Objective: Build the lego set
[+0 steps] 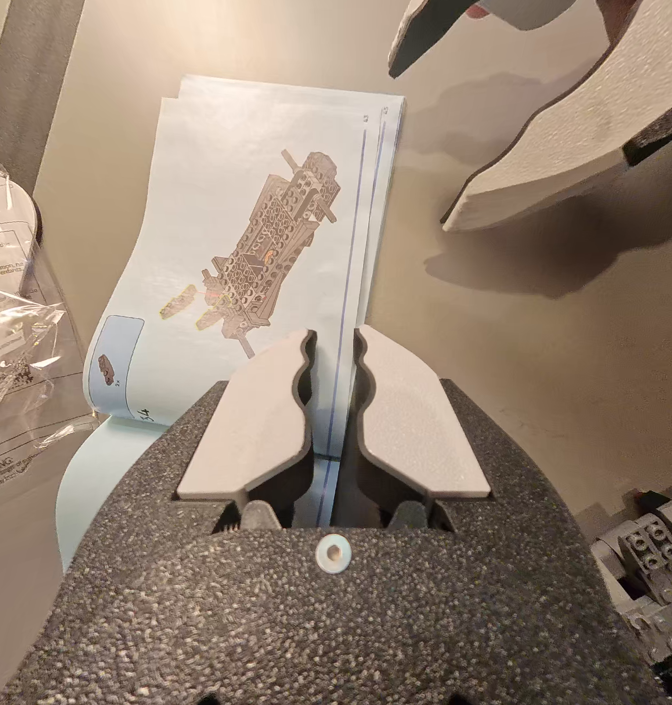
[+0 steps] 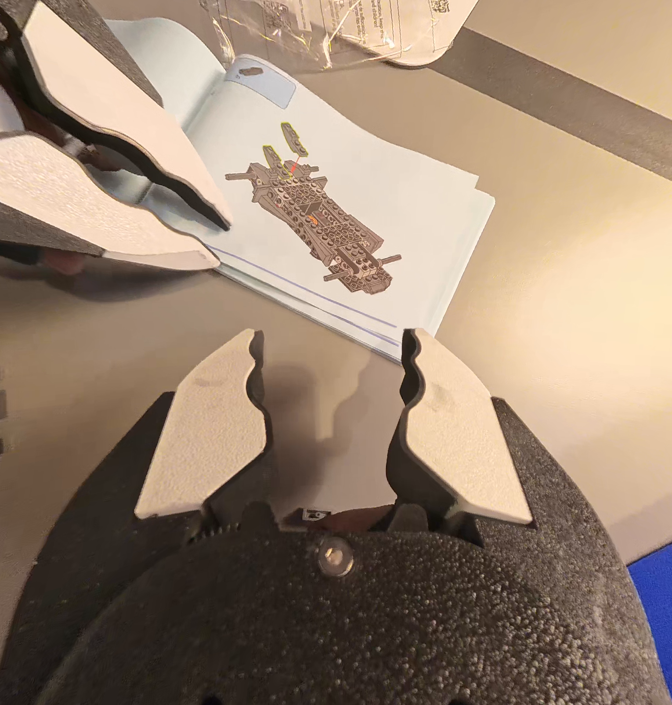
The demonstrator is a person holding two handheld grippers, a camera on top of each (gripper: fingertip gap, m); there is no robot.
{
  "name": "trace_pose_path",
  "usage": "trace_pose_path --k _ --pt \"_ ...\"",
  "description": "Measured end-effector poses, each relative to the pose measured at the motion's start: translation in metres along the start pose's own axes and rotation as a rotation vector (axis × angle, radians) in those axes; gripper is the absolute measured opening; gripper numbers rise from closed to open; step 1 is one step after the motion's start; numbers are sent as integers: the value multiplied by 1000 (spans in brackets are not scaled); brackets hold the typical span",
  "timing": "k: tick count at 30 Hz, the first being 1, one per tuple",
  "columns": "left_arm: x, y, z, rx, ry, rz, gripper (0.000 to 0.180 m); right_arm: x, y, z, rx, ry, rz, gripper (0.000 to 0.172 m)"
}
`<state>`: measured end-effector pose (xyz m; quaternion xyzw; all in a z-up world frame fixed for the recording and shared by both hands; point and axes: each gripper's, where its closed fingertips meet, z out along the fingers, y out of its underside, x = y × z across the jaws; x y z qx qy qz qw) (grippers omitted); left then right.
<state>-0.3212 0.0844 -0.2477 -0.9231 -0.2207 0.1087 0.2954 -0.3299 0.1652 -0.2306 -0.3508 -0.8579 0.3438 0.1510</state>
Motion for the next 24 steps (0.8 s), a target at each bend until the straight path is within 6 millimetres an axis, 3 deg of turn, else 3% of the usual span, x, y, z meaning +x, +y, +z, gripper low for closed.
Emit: trace_pose_path --k 24 --pt "-19 6 -23 -27 -108 -46 15 8 5 10 -30 64 -15 69"
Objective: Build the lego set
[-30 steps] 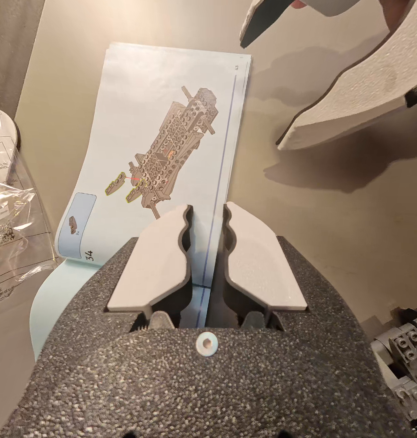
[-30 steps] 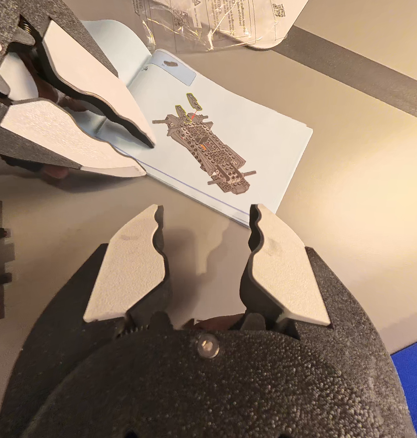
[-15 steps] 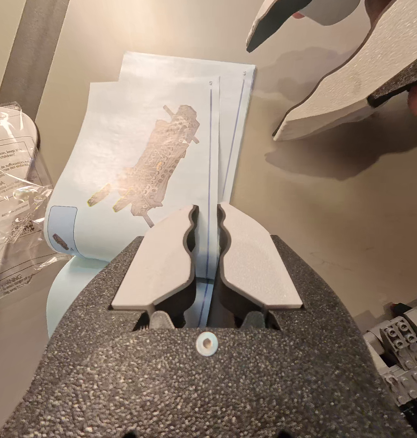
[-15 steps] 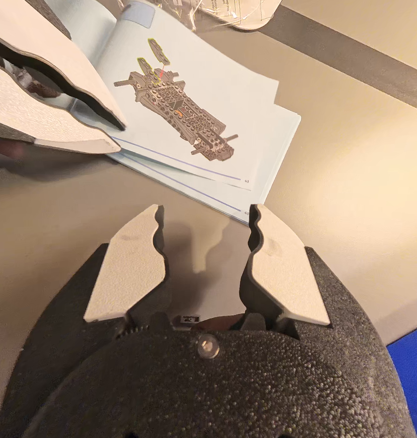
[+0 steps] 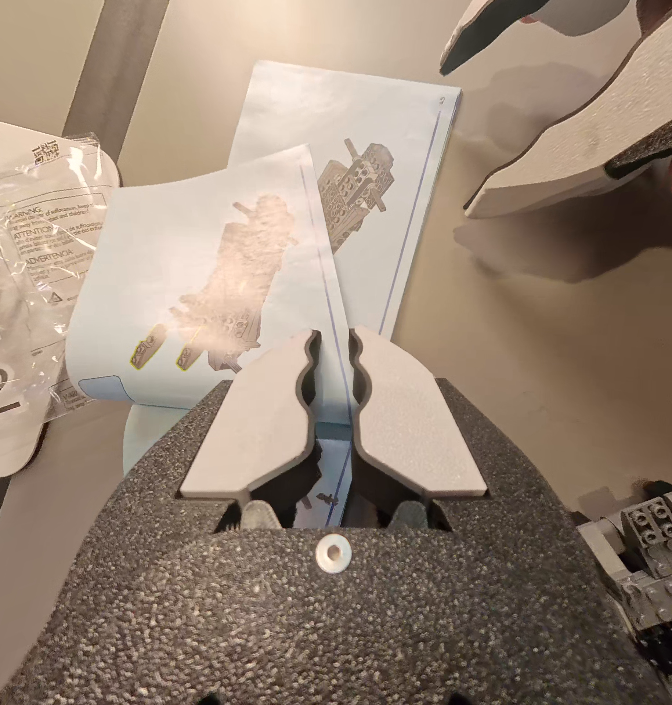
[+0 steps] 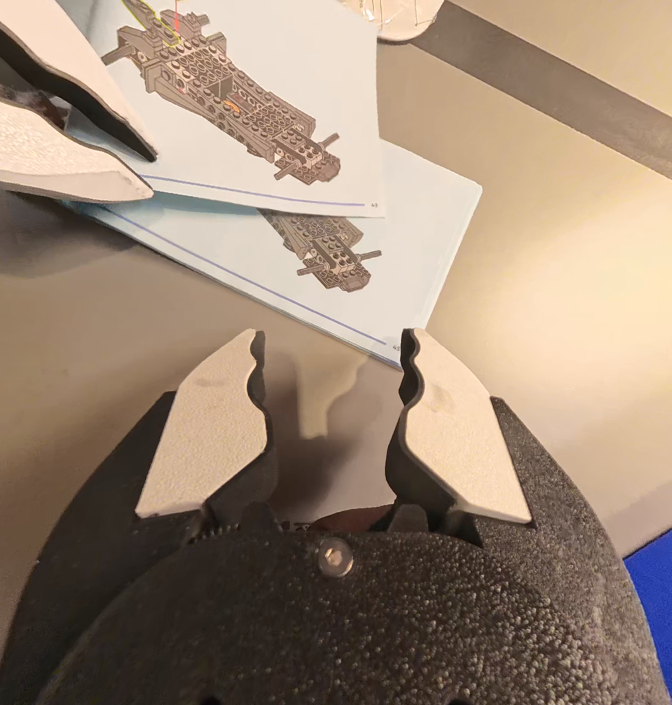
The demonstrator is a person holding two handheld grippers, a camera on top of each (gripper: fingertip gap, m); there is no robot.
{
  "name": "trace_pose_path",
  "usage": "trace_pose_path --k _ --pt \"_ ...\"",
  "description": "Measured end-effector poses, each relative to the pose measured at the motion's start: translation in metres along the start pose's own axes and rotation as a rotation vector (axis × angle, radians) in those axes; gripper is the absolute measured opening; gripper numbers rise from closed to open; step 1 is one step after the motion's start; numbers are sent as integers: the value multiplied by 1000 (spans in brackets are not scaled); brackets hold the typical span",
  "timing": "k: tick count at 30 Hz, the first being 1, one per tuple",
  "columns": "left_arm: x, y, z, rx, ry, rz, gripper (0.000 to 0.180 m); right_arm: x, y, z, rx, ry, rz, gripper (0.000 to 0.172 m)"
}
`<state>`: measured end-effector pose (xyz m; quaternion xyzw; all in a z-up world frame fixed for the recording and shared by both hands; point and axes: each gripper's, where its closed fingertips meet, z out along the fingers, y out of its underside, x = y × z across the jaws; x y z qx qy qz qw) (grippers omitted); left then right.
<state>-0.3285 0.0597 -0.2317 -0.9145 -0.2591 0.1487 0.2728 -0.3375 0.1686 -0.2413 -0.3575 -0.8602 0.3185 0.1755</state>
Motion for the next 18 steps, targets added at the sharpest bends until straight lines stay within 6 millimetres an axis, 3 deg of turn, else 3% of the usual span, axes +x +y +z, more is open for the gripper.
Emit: trace_pose_path --k 12,18 --pt "-12 5 -26 13 -64 -37 15 -16 -32 14 123 50 50 65" --pt "-16 14 -43 43 -96 -81 16 -35 -44 21 156 44 53 67"
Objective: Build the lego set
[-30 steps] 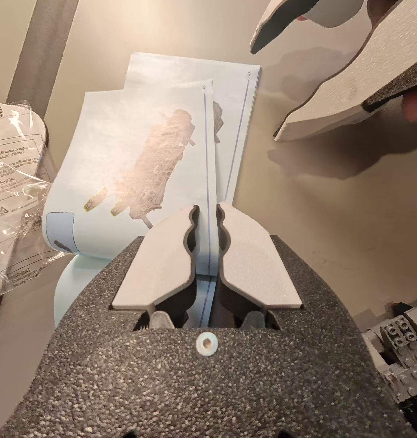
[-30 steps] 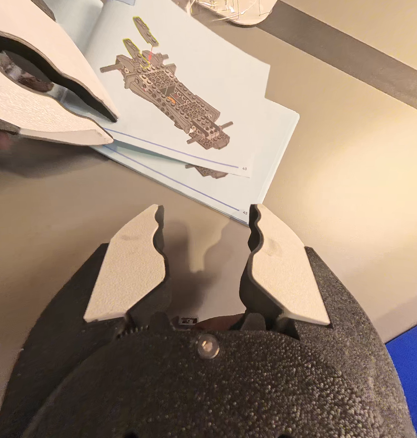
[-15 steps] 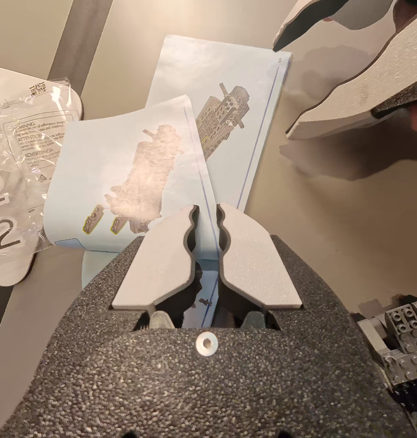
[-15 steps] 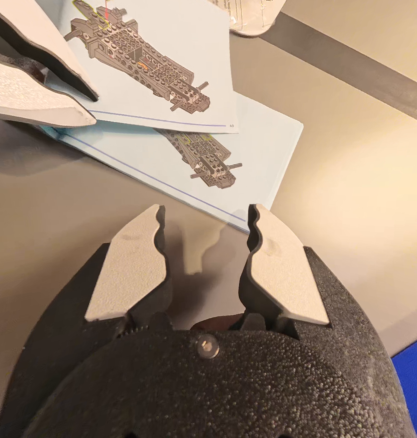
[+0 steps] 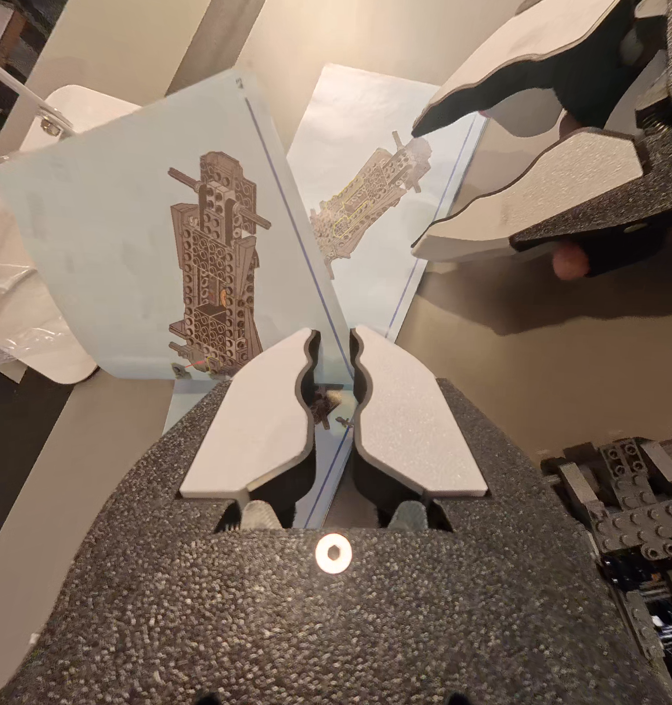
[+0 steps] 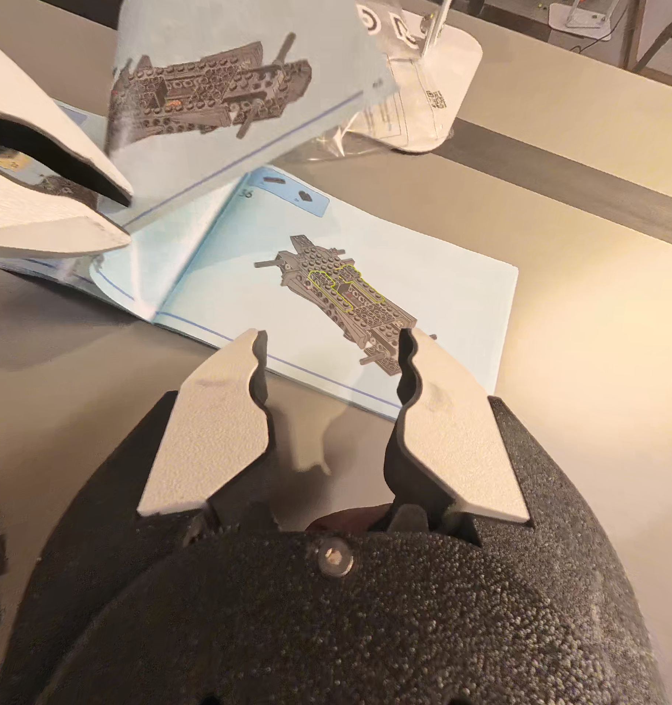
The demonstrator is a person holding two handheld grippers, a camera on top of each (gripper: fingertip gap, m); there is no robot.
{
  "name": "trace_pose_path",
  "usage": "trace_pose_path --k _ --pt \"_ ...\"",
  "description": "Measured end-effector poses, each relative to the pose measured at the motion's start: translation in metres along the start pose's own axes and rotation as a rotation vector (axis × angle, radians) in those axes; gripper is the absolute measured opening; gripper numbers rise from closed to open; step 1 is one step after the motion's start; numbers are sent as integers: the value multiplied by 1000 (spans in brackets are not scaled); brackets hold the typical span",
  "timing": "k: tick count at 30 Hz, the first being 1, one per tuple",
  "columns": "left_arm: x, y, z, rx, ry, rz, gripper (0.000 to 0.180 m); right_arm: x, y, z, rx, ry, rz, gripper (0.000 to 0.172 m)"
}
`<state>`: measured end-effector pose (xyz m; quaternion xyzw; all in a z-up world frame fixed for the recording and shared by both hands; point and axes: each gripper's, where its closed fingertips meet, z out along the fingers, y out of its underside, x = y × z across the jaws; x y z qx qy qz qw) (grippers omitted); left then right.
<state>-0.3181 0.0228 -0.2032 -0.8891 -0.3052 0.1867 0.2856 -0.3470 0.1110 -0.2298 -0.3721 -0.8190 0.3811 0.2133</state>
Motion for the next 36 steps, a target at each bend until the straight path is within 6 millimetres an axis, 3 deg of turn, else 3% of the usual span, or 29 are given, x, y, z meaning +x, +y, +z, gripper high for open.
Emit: trace_pose_path --k 6,11,18,25,36 --pt "-6 14 -28 84 -27 -89 19 -16 -9 6 17 5 -44 68" --pt "-12 36 -49 169 4 -218 35 -12 -11 1 30 18 -24 67" --pt "-6 64 -50 207 227 -433 57 -12 -12 2 37 23 -7 67" --pt "-9 49 -56 340 318 -514 70 -10 -13 -3 37 69 -70 66" --pt "-32 51 -67 442 338 -634 71 24 9 -7 -14 65 -72 67"
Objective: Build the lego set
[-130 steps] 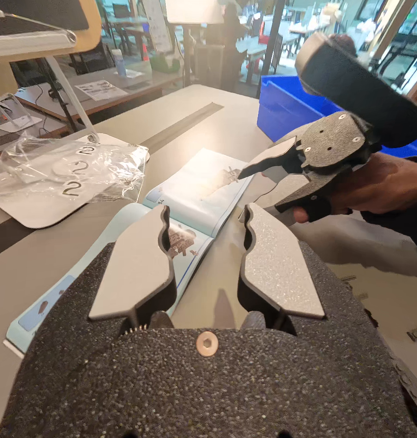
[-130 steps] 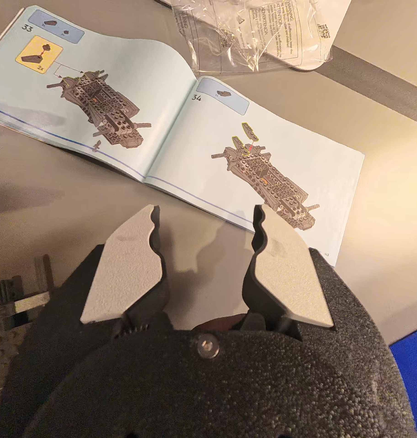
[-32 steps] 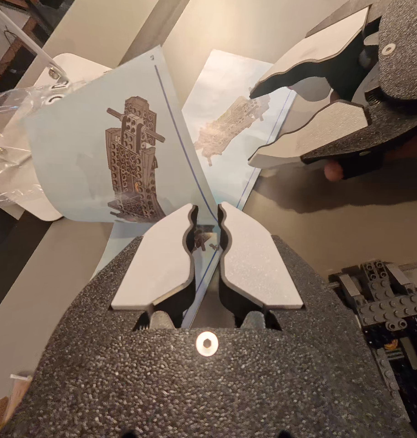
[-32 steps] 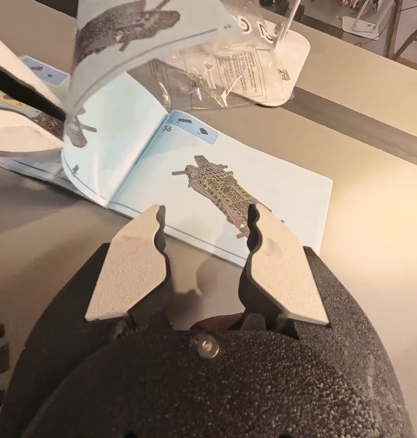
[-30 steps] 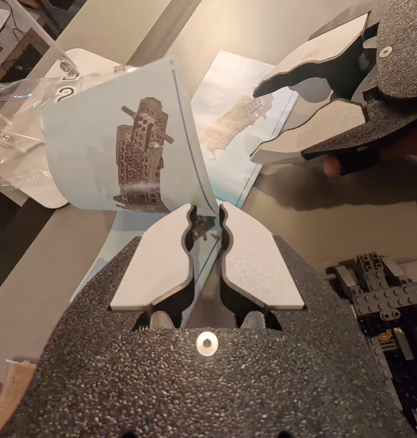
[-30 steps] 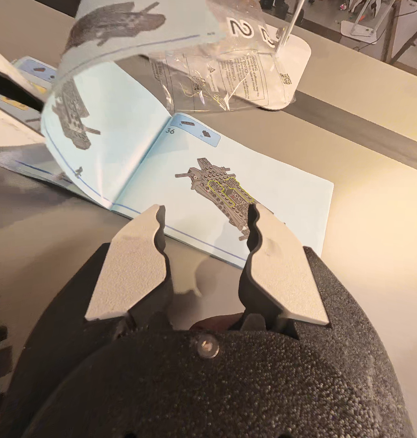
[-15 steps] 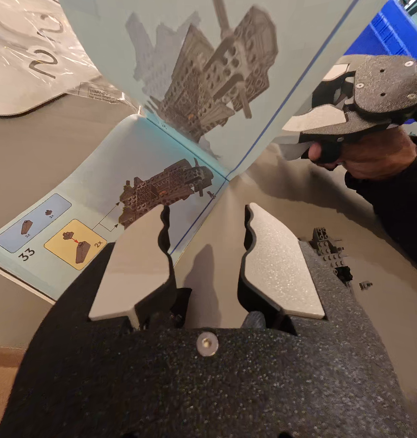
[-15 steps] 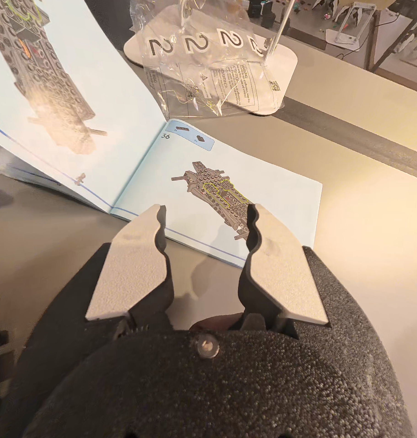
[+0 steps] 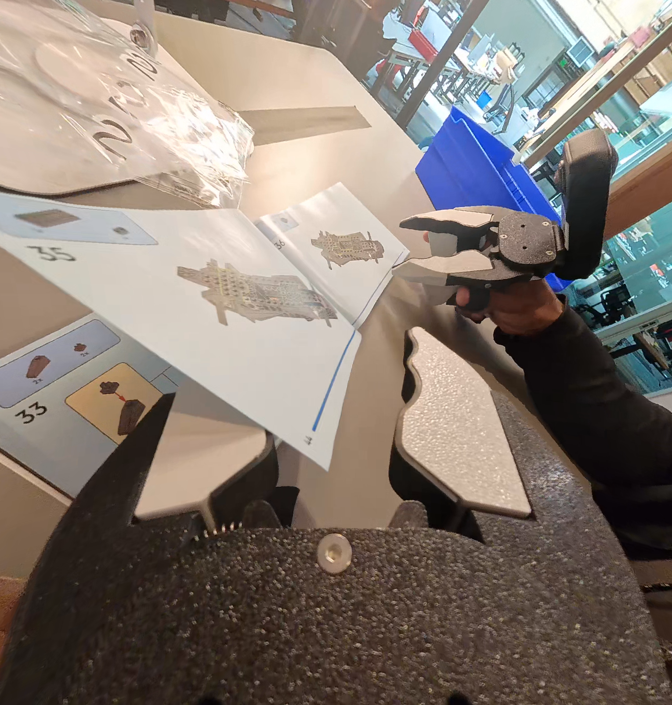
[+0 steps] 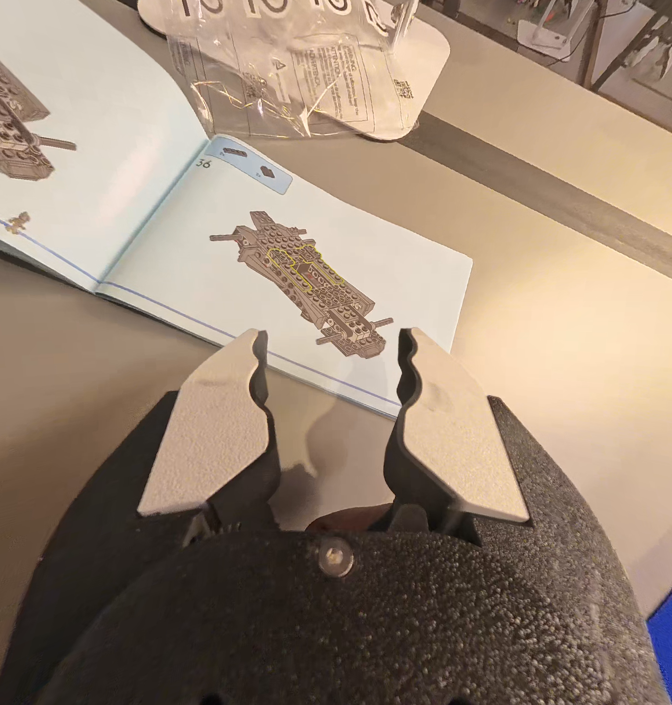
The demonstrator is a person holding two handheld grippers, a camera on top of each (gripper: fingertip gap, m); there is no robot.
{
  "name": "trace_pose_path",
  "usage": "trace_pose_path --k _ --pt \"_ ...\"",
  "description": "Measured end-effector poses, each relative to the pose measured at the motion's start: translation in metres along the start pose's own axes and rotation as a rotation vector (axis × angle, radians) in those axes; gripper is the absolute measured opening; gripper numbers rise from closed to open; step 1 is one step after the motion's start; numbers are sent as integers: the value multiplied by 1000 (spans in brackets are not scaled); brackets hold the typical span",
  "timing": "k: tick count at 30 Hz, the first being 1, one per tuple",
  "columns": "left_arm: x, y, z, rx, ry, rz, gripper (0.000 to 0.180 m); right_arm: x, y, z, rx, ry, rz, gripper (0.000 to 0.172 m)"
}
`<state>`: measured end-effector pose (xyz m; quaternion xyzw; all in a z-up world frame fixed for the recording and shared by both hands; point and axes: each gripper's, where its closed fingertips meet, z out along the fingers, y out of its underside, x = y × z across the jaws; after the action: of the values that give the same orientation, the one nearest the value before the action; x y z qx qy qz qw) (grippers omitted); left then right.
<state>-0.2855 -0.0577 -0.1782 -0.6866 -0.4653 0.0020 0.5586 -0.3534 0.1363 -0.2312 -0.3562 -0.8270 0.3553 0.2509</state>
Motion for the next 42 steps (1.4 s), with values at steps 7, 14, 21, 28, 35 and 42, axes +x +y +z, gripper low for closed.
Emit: trace_pose_path --k 7,14,21,28,35,42 --pt "-12 -11 -12 65 -66 -2 71 4 -4 -4 28 -2 19 65" --pt "-19 -27 -28 164 -102 -26 70 2 -2 -3 14 -7 -13 66" --pt "-17 -46 -44 230 -249 107 71 6 1 -5 -3 -10 -30 66" --pt "4 -50 -29 269 -251 249 68 9 4 -5 -15 -12 -25 66" --pt "13 -23 12 103 -260 368 67 14 9 -5 -46 -6 3 66" --pt "32 -3 73 -85 -230 566 61 19 4 -12 -28 3 24 66"
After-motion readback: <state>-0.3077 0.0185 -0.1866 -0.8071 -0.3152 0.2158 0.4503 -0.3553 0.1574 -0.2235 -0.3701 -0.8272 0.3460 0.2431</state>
